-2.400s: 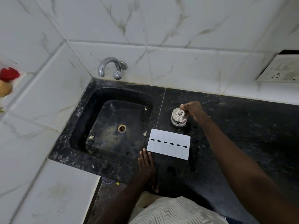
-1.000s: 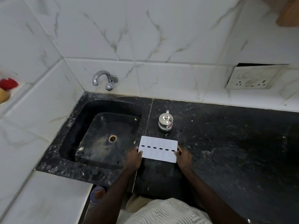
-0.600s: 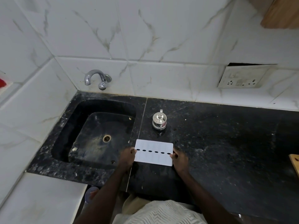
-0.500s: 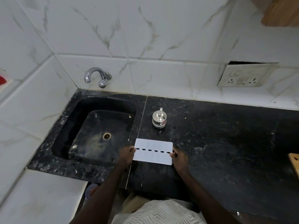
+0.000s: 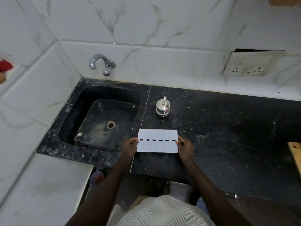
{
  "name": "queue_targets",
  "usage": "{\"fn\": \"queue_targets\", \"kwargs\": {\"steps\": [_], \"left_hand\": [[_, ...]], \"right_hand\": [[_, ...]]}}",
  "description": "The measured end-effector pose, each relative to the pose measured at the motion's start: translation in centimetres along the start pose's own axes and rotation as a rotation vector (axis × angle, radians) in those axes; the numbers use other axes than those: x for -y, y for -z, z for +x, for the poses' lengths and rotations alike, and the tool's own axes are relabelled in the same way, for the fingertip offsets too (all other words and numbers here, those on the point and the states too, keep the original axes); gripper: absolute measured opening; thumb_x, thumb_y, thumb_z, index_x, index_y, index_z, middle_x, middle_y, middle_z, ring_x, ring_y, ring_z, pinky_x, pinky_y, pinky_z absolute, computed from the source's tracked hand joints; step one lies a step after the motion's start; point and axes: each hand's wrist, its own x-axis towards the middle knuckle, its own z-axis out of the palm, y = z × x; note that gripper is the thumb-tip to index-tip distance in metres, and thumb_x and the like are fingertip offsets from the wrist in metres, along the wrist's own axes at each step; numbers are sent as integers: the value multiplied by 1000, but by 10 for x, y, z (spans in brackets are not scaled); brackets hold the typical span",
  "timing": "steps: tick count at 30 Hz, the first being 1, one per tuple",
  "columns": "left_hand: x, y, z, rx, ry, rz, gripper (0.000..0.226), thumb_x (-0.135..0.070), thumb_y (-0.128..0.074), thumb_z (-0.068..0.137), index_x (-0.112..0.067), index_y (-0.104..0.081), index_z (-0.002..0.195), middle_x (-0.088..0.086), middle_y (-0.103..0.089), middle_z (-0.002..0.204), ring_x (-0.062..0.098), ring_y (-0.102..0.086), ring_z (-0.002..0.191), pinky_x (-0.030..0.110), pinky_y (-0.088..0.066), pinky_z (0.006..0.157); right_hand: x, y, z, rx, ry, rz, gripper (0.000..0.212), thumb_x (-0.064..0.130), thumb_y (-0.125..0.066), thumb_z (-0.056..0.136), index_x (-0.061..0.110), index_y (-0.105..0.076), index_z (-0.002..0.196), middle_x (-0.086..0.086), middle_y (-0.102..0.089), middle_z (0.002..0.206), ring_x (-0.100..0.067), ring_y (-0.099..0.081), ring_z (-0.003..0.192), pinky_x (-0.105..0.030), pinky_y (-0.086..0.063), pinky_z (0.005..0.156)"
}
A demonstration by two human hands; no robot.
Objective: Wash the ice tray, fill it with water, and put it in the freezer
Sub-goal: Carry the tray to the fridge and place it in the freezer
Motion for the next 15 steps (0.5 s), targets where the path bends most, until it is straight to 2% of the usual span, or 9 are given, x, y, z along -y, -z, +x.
{"fn": "queue_targets", "kwargs": {"steps": [3,6,10,12,15], "left_hand": [[-3,8,-18,-48,5,-96,3,-23,-71,92,-23,-74,92,5,-77,92,33,-74,98,53,-60,88],[-21,22,-54,-150,-13,-142,5,-18,-71,95,-21,-75,95,1,-77,92,25,-74,93,42,-60,82],[-30,45,-96,-268,-41,-123,8,-24,-69,96,-21,-76,99,-5,-73,88,10,-66,79,21,-48,64],[-26,58,-117,-305,-53,-146,9,-27,-69,97,-21,-76,99,-5,-74,89,8,-67,79,21,-48,65],[-13,76,-146,-350,-47,-198,10,-32,-71,95,-24,-77,97,-4,-78,94,14,-72,88,32,-56,77]], "right_hand": [[19,6,-13,-4,7,17,46,33,-58,90,14,-72,130,-5,-75,121,-20,-70,110,-38,-55,96],[38,10,-26,-9,32,46,34,13,-66,96,10,-72,130,-7,-73,126,-22,-68,115,-38,-53,101],[50,12,-45,-2,42,96,32,20,-67,97,21,-73,128,-1,-75,123,-19,-70,110,-46,-57,99],[59,15,-60,20,41,142,31,18,-68,96,23,-74,126,-1,-75,121,-19,-70,109,-47,-57,99],[77,20,-91,62,38,232,29,14,-68,94,22,-77,120,2,-76,117,-17,-71,107,-43,-57,99]]}}
